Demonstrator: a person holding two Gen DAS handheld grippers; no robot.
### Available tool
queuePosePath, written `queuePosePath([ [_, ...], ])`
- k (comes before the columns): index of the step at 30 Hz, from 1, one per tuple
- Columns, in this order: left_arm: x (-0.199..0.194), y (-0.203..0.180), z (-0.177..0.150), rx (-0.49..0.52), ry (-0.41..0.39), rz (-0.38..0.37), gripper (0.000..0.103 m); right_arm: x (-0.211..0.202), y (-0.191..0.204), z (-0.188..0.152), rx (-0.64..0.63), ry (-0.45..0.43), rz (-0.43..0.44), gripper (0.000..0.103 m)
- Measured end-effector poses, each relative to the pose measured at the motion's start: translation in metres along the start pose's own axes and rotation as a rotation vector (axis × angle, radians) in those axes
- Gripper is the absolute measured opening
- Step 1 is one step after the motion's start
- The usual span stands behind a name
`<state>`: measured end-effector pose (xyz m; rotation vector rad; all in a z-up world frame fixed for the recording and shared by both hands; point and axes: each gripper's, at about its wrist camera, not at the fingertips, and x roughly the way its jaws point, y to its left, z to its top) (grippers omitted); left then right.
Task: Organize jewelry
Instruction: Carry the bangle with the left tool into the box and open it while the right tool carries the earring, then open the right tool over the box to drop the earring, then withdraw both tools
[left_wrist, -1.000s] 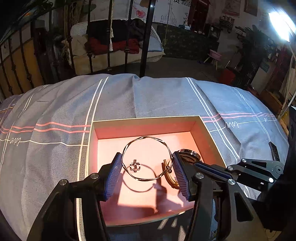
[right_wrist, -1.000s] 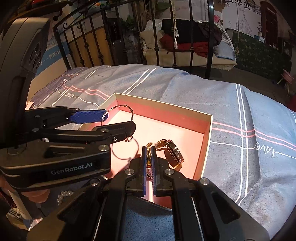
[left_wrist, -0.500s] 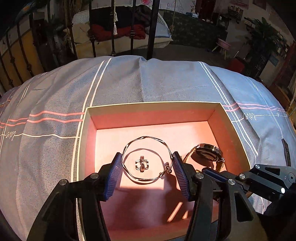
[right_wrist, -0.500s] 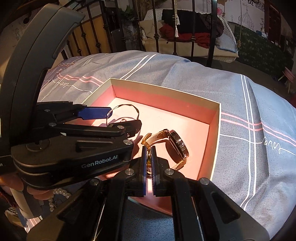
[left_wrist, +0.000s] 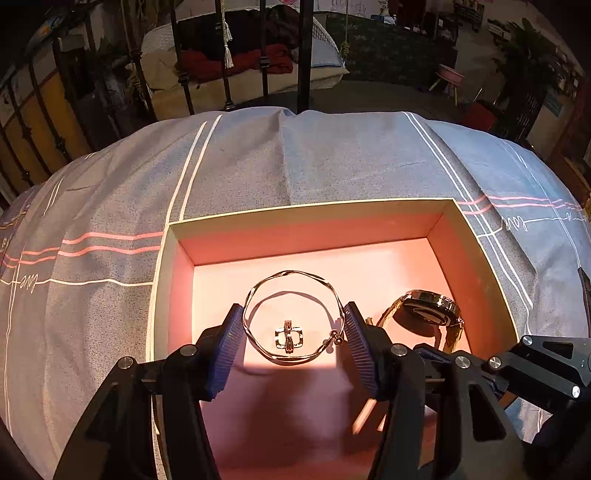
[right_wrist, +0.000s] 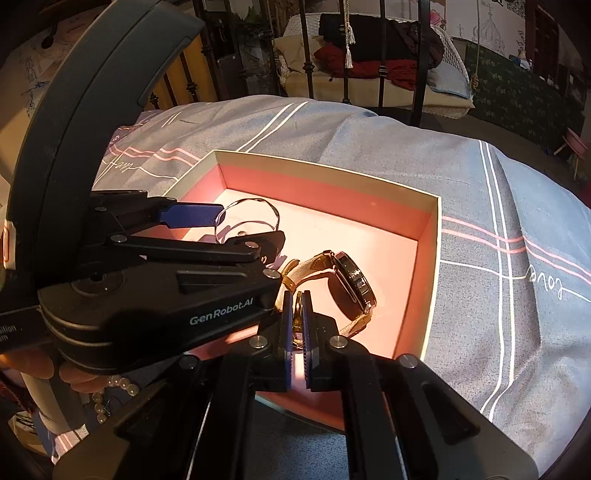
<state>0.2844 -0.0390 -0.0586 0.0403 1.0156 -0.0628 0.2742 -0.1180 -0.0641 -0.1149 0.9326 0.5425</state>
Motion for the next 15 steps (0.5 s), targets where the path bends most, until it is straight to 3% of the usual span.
queuePosePath([
  [7, -0.006, -0.002, -0.001, 0.012, -0.007, 0.008, 0.06, -0.007, -0.001, -0.004, 0.005, -0.012, -0.017, 0.005],
  [13, -0.032, 0.001, -0.003, 0.015, -0.071, 0.002, 0.065, -0.03, 0.0, -0.011, 0.019, -0.057, -0.013, 0.006],
  [14, -0.04, 0.003, -0.005, 0.012, -0.088, -0.002, 0.066, -0.039, 0.001, -0.014, 0.027, -0.074, -0.011, 0.01],
  [15, -0.049, 0.005, -0.008, 0.012, -0.109, -0.008, 0.066, -0.048, 0.002, -0.018, 0.035, -0.094, -0.011, 0.023],
])
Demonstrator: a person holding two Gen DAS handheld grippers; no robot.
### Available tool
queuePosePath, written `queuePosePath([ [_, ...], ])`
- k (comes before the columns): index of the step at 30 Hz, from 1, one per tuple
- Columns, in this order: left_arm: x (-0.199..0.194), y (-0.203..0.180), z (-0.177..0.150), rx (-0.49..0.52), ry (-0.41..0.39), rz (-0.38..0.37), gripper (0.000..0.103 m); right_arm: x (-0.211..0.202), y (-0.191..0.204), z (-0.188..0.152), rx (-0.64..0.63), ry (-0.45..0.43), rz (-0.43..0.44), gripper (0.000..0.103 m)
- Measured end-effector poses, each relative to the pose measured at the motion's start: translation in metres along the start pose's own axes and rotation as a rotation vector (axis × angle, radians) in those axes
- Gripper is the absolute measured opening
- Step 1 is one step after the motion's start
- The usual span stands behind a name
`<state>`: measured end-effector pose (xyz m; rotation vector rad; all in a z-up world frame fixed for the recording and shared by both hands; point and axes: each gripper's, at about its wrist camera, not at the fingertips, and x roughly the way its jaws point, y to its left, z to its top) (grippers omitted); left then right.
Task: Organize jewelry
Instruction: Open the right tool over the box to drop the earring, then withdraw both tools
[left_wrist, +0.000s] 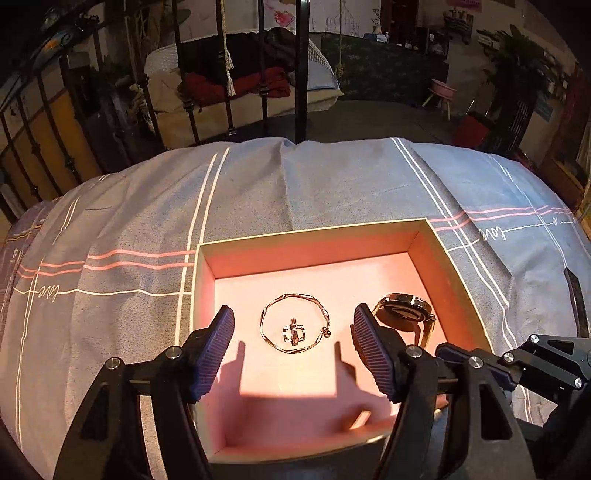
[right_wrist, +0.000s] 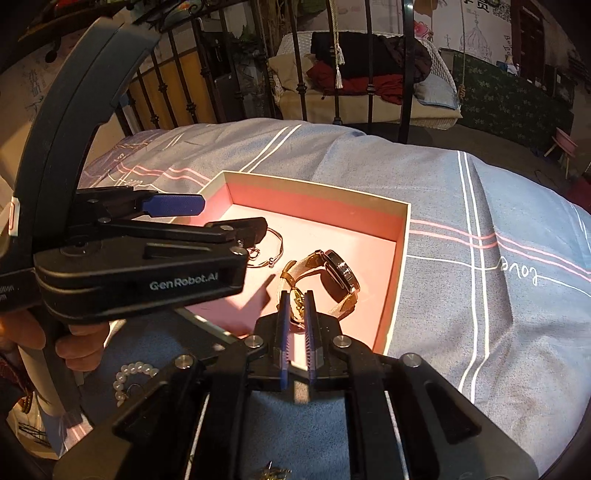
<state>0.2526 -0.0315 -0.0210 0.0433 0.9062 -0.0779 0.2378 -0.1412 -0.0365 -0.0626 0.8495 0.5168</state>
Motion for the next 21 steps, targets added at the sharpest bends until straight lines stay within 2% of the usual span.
queuePosePath([
  [1, -0.011, 0.002, -0.002, -0.001, -0.023, -0.007, 0.066, -0.012, 0.0, -0.004, 0.01, -0.028, -0.004, 0.035],
  [2, -0.023, 0.004, -0.006, -0.004, -0.049, -0.024, 0.069, -0.025, 0.001, -0.009, 0.02, -0.064, -0.013, 0.06],
  [3, -0.034, 0.006, -0.011, -0.003, -0.071, -0.038, 0.071, -0.039, 0.002, -0.016, 0.029, -0.102, -0.021, 0.068],
  [7, -0.075, 0.012, -0.049, 0.015, -0.141, -0.084, 0.08, -0.076, 0.003, -0.052, 0.079, -0.154, -0.012, 0.068],
  [12, -0.083, 0.017, -0.112, -0.023, -0.086, -0.165, 0.083, -0.077, 0.002, -0.101, 0.138, -0.109, 0.005, 0.068],
  [16, -0.074, 0.01, -0.145, -0.005, -0.04, -0.136, 0.084, -0.065, 0.002, -0.126, 0.176, -0.064, 0.001, 0.068],
  [18, -0.072, 0.015, -0.15, -0.022, -0.043, -0.098, 0.084, -0.062, 0.001, -0.132, 0.187, -0.057, 0.009, 0.068],
  [21, -0.066, 0.031, -0.145, -0.087, -0.031, -0.104, 0.082, -0.063, 0.002, -0.137, 0.186, -0.061, 0.012, 0.068],
])
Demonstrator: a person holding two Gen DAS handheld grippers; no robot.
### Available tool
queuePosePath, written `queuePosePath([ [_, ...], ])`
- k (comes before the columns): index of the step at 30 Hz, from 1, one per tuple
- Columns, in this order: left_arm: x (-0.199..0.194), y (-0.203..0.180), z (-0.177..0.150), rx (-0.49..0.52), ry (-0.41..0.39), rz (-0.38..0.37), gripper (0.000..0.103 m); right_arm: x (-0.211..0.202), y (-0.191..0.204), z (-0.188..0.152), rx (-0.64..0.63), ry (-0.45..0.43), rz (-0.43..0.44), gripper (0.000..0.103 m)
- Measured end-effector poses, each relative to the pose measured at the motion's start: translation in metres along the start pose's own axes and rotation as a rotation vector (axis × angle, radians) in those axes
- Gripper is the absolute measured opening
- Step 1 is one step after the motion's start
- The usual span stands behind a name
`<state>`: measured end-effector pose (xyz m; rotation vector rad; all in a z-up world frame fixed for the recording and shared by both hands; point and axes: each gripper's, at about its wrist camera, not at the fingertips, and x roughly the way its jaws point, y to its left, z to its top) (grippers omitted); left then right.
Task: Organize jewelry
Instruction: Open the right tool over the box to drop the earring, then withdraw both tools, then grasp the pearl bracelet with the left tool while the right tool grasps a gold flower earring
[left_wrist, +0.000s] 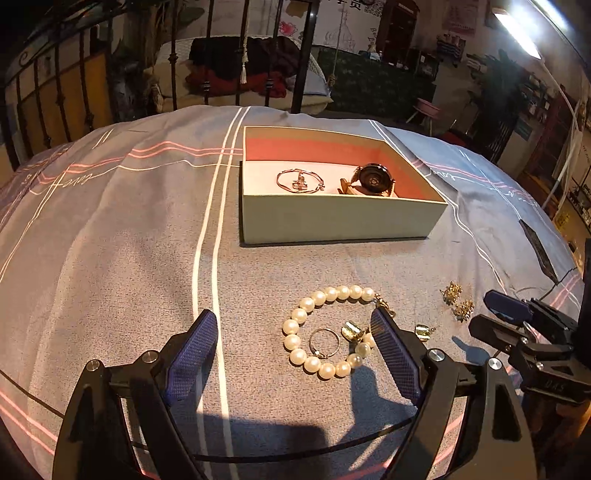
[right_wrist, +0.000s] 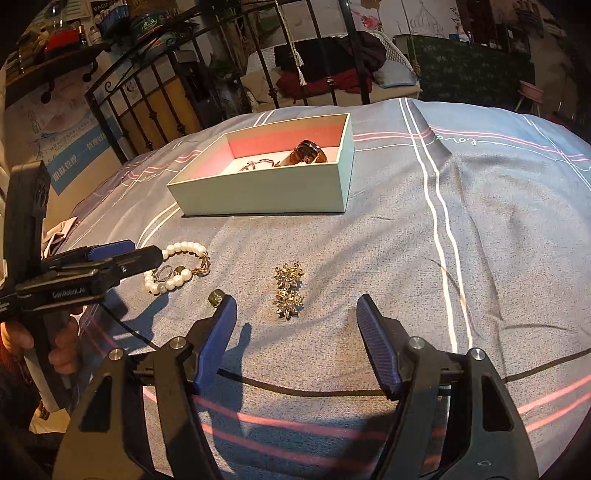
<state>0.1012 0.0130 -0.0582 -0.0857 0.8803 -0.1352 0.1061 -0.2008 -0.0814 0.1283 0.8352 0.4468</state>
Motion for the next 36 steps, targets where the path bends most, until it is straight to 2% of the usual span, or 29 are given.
queuePosePath([
  [1, 0.003, 0.004, 0.003, -0.002, 0.009, 0.008, 0.075, 0.0, 0.0, -0.001, -0.002, 0.001, 0.001, 0.068],
  [2, 0.008, 0.005, 0.007, 0.012, 0.022, 0.014, 0.06, 0.001, 0.0, 0.0, -0.003, 0.003, 0.001, 0.068],
  [4, 0.018, 0.005, 0.012, 0.061, 0.062, 0.021, 0.054, 0.002, -0.001, -0.001, 0.002, 0.003, 0.003, 0.068],
  [8, 0.029, -0.005, 0.016, 0.199, 0.1, 0.006, 0.053, 0.003, -0.001, 0.001, 0.002, 0.005, 0.003, 0.068],
  [13, 0.04, -0.01, 0.014, 0.309, 0.131, -0.005, 0.053, 0.005, 0.0, -0.001, -0.004, 0.012, -0.003, 0.068],
  [15, 0.042, -0.013, 0.016, 0.318, 0.14, 0.0, 0.052, 0.006, 0.002, 0.0, -0.02, 0.016, -0.016, 0.068],
  [16, 0.042, -0.014, 0.018, 0.316, 0.147, -0.008, 0.045, 0.006, 0.004, 0.0, -0.029, 0.017, -0.024, 0.068],
  [17, 0.041, -0.016, 0.019, 0.319, 0.147, -0.021, 0.031, 0.007, 0.005, -0.001, -0.036, 0.018, -0.03, 0.068],
  [18, 0.04, -0.02, 0.019, 0.331, 0.141, -0.025, 0.023, 0.007, 0.007, 0.0, -0.041, 0.019, -0.035, 0.068],
  [19, 0.04, -0.024, 0.017, 0.345, 0.145, -0.046, 0.009, 0.007, 0.008, -0.001, -0.044, 0.019, -0.038, 0.068],
  [22, 0.033, -0.032, 0.009, 0.364, 0.111, -0.071, 0.009, 0.006, 0.007, -0.001, -0.051, 0.019, -0.042, 0.068],
  [25, 0.022, -0.028, 0.009, 0.263, 0.092, -0.141, 0.009, 0.007, 0.011, 0.0, -0.073, 0.021, -0.059, 0.065],
  [27, 0.009, -0.024, 0.011, 0.194, 0.046, -0.163, 0.009, 0.008, 0.015, 0.001, -0.096, 0.024, -0.067, 0.053],
  [30, -0.007, -0.02, 0.016, 0.084, 0.01, -0.226, 0.009, 0.011, 0.017, 0.002, -0.118, 0.028, -0.075, 0.04],
  [36, -0.033, -0.026, 0.027, 0.068, -0.059, -0.212, 0.009, 0.011, 0.02, 0.003, -0.161, 0.026, -0.082, 0.019],
])
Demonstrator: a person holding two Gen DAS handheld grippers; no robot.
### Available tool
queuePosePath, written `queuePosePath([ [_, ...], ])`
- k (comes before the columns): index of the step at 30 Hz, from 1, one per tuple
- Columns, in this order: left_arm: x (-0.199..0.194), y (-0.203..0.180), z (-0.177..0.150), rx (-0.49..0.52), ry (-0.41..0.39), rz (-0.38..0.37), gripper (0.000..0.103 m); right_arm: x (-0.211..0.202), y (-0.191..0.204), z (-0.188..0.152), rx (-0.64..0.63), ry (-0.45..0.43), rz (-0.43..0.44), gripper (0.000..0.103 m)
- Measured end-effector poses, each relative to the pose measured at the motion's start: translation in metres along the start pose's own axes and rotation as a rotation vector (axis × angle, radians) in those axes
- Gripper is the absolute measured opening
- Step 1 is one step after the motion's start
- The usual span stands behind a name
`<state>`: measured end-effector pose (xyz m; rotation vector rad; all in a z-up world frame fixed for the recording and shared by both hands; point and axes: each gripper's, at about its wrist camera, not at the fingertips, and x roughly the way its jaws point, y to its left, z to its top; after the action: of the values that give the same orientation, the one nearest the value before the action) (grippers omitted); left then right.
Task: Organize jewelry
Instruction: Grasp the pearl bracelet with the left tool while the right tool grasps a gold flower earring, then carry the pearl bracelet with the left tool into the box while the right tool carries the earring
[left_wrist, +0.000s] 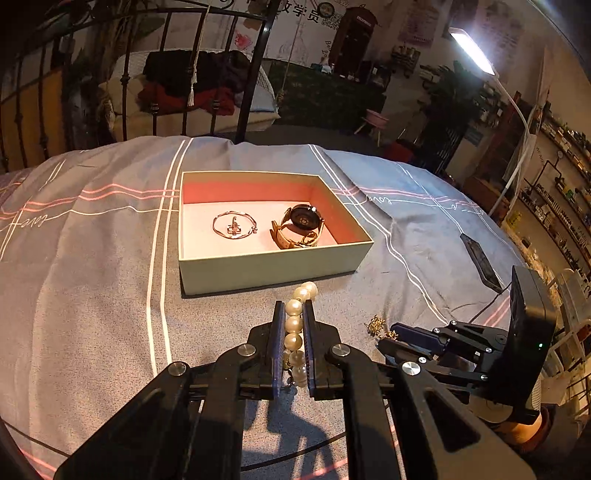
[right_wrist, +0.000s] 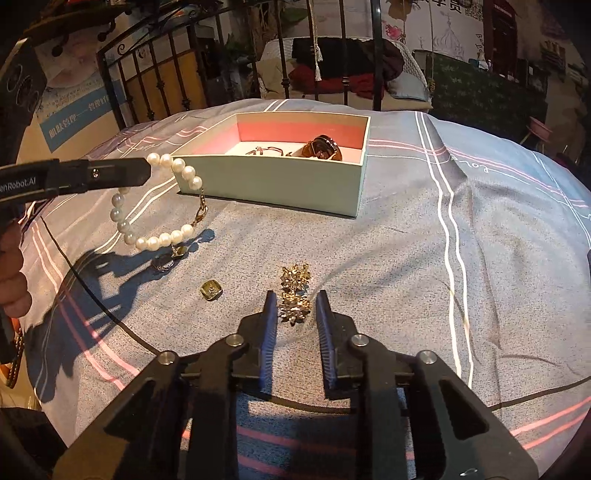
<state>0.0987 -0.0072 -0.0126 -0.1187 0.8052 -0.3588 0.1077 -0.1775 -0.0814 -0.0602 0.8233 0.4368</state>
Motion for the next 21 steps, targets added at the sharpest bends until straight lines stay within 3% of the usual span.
queuePosePath([
  [5, -0.006, -0.008, 0.004, 0.025, -0.023, 0.046, 0.009, -0.009, 0.005, 0.0, -0.012, -0.026, 0.011, 0.019],
  [21, -0.007, 0.001, 0.019, -0.014, -0.042, 0.062, 0.009, -0.017, 0.009, 0.01, 0.01, -0.061, 0.065, 0.019],
])
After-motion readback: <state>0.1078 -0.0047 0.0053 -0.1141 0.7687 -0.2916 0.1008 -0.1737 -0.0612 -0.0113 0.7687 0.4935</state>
